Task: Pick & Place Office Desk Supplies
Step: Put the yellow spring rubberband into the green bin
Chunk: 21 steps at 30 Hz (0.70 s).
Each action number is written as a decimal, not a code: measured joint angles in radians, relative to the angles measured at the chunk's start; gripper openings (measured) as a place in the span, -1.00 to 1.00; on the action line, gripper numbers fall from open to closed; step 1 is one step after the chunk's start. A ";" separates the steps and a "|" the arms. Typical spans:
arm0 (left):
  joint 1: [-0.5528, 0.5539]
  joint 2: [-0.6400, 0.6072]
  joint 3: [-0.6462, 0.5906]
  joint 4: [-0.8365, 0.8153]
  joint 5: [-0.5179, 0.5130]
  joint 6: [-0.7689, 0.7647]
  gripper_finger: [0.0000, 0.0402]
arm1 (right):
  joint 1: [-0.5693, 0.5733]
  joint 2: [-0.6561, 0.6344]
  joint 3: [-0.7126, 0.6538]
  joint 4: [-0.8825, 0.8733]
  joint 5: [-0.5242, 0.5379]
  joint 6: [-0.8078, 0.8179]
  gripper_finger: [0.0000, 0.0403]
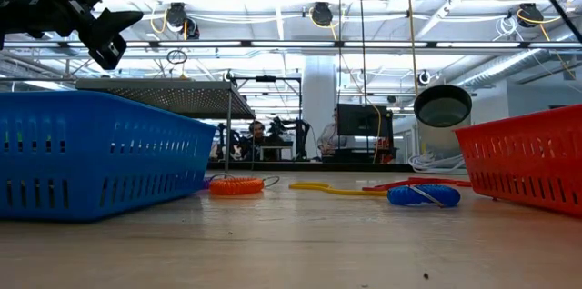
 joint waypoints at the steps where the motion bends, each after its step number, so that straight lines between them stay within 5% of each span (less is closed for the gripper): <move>1: 0.000 0.000 0.000 0.000 0.000 0.000 -0.07 | 0.004 0.039 0.050 0.005 0.010 0.006 -1.00; 11: 0.000 0.000 0.000 -0.001 0.000 0.000 -0.07 | 0.045 0.415 0.494 0.027 0.012 0.029 -1.00; 21: 0.000 0.000 0.000 -0.001 0.000 0.000 -0.07 | 0.060 0.594 0.554 0.087 0.100 0.024 -1.00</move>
